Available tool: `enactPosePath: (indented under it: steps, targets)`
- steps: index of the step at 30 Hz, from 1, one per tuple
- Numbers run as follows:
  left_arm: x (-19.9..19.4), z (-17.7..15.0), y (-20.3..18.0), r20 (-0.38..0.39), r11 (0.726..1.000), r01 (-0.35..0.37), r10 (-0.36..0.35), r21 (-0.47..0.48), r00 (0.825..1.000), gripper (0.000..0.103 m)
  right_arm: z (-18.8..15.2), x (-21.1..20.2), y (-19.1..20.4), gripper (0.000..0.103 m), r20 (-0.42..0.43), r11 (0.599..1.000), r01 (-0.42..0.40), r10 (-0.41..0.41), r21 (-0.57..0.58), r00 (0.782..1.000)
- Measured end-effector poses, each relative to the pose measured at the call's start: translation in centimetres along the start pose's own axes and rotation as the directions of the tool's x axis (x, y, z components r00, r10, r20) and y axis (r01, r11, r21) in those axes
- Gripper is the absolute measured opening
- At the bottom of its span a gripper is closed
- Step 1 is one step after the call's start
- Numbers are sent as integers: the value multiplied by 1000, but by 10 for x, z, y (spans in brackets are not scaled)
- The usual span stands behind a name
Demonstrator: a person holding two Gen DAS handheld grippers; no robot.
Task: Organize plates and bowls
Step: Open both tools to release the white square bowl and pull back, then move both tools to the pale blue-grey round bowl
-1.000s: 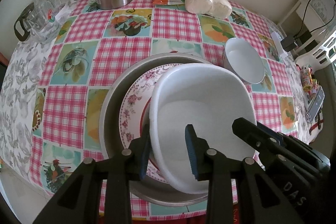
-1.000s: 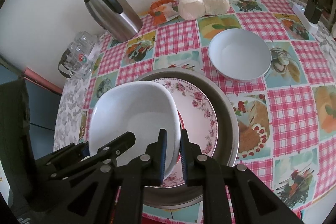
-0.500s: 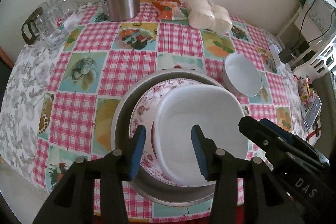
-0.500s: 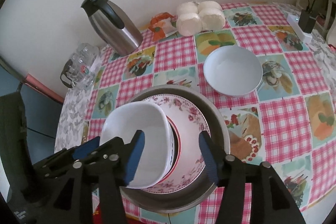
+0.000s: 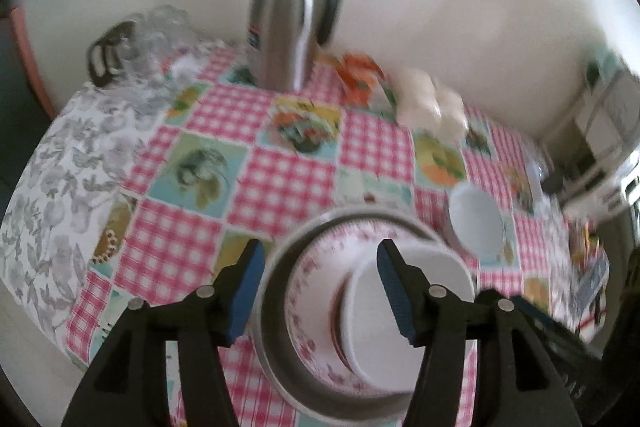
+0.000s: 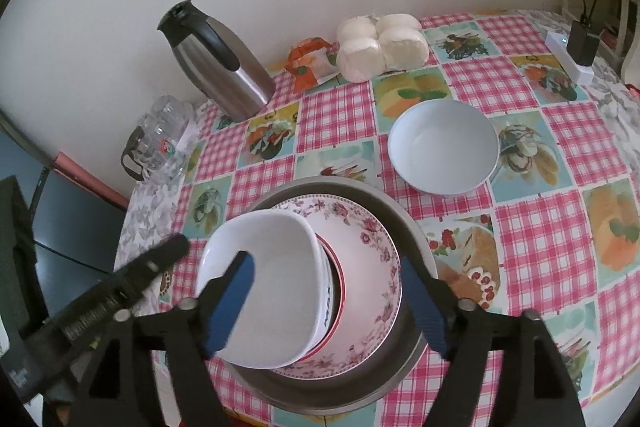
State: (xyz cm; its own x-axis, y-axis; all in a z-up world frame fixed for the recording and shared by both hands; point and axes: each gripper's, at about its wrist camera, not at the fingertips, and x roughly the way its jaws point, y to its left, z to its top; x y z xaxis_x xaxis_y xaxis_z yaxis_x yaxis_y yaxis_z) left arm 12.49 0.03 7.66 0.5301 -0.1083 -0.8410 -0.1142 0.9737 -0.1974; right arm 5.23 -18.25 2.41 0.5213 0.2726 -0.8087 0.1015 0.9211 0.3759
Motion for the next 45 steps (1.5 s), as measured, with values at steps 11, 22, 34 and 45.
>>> enactPosePath:
  steps: [11,22,34,45]
  targets:
    - [-15,8,13,164,997,-16,29,-78,986,66,3,-6,7,103,62,999,19,-16,-45,998]
    - [-14,4,3,268,993,-105,114,-46,957,66,11,-26,11,103,232,984,166,-146,-68,962]
    - [3,1,1,233,985,-158,171,-73,957,66,18,-25,-1,103,261,989,138,-120,-53,958]
    - [12,13,-1,151,996,-40,52,-82,987,66,33,-13,-42,103,248,988,144,-155,64,956]
